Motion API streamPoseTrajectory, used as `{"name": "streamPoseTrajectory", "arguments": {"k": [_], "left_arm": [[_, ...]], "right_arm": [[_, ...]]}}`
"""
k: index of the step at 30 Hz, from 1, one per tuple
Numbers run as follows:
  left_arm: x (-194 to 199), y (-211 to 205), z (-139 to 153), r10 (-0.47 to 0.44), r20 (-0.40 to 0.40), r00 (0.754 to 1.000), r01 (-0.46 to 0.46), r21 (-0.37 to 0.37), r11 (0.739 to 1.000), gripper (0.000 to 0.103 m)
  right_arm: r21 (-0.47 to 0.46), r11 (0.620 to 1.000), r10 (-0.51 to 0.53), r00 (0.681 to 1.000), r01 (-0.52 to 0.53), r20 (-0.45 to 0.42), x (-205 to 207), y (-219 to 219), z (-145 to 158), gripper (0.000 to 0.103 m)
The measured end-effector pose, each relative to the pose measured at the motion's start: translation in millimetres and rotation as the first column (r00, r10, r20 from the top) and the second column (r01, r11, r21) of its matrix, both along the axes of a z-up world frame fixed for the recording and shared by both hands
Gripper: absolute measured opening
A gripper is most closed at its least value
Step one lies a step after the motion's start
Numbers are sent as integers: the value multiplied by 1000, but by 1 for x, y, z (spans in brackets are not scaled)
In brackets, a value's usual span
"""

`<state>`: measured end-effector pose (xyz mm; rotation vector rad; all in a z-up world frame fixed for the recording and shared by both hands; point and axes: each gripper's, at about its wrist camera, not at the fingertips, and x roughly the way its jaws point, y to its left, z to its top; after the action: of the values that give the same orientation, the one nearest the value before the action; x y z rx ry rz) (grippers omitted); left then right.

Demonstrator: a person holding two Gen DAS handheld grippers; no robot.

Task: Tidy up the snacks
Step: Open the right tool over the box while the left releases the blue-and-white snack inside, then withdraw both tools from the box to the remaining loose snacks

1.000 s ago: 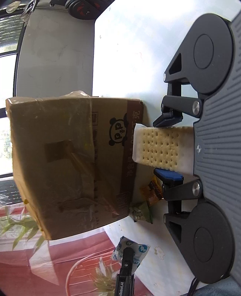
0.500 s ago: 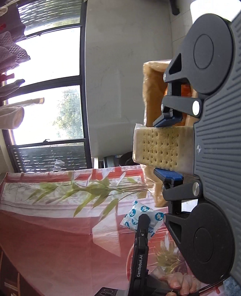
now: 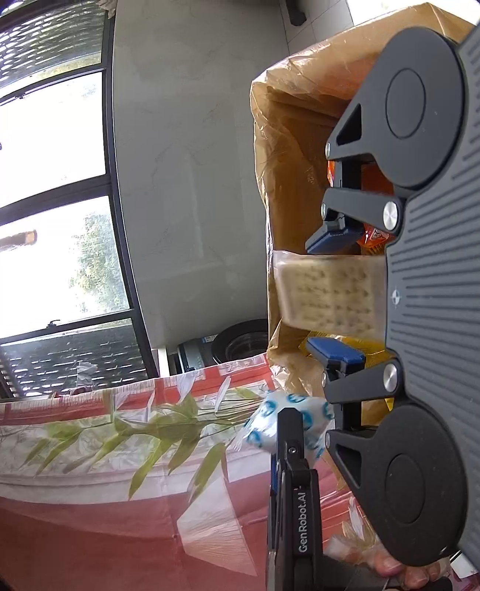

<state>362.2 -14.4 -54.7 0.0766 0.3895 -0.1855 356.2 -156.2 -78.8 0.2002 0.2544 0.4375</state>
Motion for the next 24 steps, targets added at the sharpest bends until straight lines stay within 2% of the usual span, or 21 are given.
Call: {"name": "streamPoseTrajectory", "arguments": {"k": [1, 7, 14, 19, 24], "left_arm": [[-4, 2, -1, -1, 10, 1000, 1, -6, 1000, 65], [-30, 20, -5, 4, 15, 1000, -3, -79, 997, 65], [-72, 37, -13, 9, -1, 1000, -9, -110, 994, 65], [-102, 47, -31, 2, -25, 1000, -5, -118, 993, 65], [-112, 58, -62, 3, -111, 994, -16, -110, 994, 65]], "right_arm": [[2, 1000, -6, 1000, 6, 11, -3, -2, 0, 74], [-20, 1000, 17, 997, -15, 70, -36, -13, 2, 75], [-6, 1000, 23, 994, -22, 108, -90, -21, -12, 75], [-25, 1000, 16, 996, -13, 92, -124, -24, -35, 74], [-63, 998, 33, 999, -31, 25, -145, -21, -69, 73]]}}
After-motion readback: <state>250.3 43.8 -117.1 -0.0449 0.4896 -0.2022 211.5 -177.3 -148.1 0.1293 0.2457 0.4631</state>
